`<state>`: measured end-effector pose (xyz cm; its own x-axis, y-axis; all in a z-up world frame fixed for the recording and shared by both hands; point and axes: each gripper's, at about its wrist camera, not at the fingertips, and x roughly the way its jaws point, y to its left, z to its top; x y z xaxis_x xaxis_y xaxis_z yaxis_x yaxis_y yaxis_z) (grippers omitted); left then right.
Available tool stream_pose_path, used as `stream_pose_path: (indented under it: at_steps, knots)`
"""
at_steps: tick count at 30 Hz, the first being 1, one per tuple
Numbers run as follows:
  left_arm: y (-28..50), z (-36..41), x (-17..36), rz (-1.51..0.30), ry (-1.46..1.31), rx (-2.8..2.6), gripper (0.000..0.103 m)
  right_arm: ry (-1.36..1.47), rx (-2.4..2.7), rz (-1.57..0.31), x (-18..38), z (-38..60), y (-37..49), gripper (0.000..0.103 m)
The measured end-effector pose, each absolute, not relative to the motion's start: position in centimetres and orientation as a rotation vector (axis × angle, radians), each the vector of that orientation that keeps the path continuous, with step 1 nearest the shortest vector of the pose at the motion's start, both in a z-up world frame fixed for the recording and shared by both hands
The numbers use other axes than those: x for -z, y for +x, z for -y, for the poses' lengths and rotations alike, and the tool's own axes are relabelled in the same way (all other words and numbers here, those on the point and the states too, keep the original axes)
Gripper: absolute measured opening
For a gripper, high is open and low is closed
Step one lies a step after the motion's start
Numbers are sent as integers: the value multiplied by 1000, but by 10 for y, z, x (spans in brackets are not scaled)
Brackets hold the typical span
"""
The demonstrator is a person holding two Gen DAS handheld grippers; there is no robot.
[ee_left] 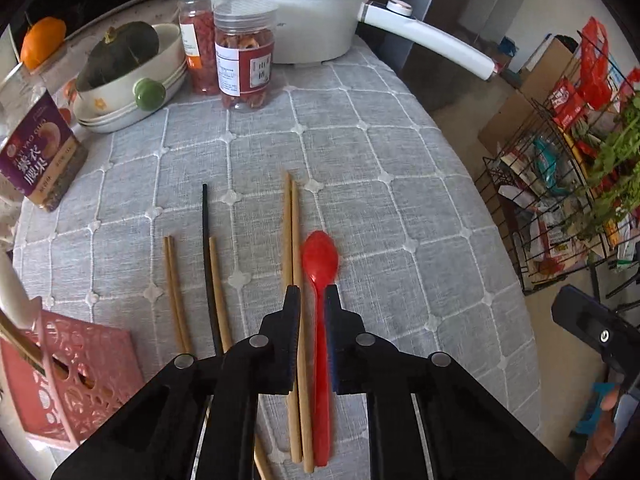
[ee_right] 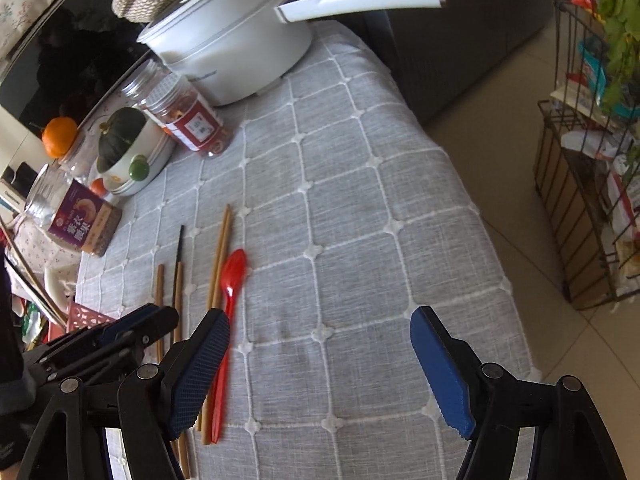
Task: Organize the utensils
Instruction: 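Grasp a pair of wooden chopsticks beside the red spoon with the left tool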
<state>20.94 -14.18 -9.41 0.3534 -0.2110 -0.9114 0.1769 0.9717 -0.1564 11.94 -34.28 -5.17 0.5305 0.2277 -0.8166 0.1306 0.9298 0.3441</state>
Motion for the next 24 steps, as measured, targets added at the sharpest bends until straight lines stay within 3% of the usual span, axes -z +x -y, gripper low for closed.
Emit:
stream_pose_path:
  at_steps: [14, 24]
  knots:
    - [274, 142, 141, -1278, -78, 192, 6, 421, -16, -1067, 69, 363, 137, 79]
    - [276, 173, 143, -1258, 111, 164, 6, 412, -17, -1075, 70, 360, 138, 79]
